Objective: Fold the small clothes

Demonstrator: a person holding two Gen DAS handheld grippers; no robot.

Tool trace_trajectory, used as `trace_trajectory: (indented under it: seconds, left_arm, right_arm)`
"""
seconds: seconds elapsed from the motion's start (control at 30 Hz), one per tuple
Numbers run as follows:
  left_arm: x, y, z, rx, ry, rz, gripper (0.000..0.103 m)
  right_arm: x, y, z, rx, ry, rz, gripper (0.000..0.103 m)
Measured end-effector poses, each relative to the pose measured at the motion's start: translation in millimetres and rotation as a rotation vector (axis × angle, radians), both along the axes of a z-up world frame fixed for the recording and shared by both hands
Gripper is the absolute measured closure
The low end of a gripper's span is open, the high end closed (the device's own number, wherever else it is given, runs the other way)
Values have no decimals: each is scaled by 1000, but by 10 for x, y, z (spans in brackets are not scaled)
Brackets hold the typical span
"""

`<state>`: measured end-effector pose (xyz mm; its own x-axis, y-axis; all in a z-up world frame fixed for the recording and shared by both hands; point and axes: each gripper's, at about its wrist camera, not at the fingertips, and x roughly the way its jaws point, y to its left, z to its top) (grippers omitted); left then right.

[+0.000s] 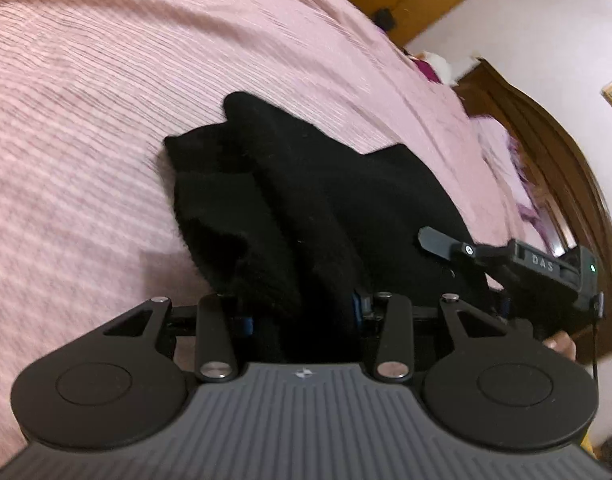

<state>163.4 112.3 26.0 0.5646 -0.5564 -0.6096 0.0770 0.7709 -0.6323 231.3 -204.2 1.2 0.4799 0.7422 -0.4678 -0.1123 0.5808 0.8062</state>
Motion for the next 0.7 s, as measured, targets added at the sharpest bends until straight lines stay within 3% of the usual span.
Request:
trace_trajectory:
  seconds: [0.23,0.33,0.47,0.7]
  left_arm:
    - [-550,-531,-96,55,-11,-70,57]
    - [-654,-651,-197,160,6,-26,56]
    - [-739,-709,-315,182,21,3,47]
    - [-915,-934,-138,323,-19,36,39]
  right_arm:
    - [-567,-407,134,-89,-6,-23,63]
    - [-678,-458,-25,-196,18,-42,63]
    - [-664,-347,-312,-369,-60,-42,52]
    - [-790,-187,-261,-407,-127,-91,49]
